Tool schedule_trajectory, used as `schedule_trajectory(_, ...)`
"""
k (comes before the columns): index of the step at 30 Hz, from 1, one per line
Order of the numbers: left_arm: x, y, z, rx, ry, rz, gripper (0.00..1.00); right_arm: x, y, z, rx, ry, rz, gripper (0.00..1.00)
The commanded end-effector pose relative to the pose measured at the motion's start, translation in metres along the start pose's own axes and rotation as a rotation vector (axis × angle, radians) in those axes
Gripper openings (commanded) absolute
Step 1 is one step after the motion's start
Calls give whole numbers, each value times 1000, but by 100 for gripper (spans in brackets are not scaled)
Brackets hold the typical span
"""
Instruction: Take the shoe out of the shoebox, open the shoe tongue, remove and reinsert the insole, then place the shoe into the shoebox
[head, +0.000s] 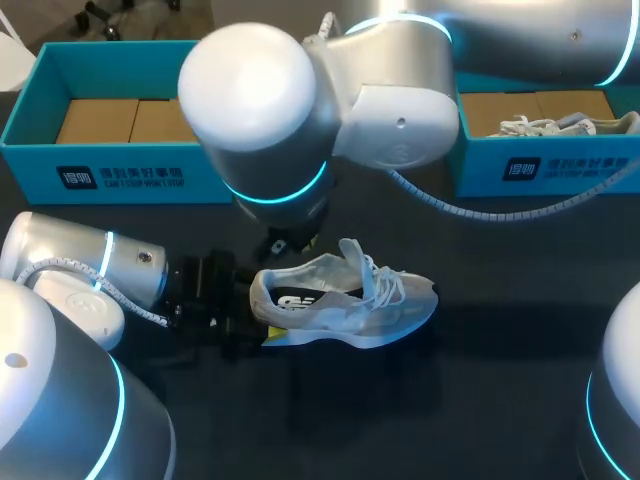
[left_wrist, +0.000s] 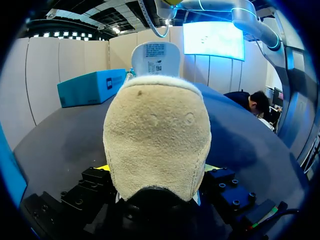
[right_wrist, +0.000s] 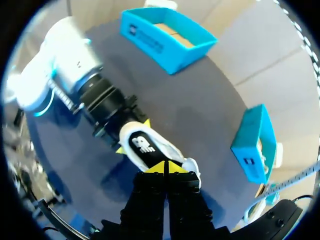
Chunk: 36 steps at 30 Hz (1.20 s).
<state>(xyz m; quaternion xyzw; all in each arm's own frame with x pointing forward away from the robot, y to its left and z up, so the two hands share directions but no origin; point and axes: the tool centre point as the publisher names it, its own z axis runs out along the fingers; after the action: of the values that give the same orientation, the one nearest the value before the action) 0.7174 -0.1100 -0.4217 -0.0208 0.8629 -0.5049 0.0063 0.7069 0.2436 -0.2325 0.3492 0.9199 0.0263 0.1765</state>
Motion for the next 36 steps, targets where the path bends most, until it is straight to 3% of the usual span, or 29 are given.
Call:
schedule_trajectory(1, -3, 2, 2, -3, -1, 0, 0, -3, 5, 4, 21, 60, -117, 0)
schedule_trajectory(4, -3, 2, 2, -3, -1, 0, 0, 2, 3, 4, 49, 85, -154, 0)
schedule_trajectory(28, -3, 2, 2, -3, -1, 0, 0, 2, 3, 4, 49, 85, -154, 0)
schedule_trajectory(36, -3, 2, 2, -3, -1, 0, 0, 3, -1, 16, 87, 133, -288, 0)
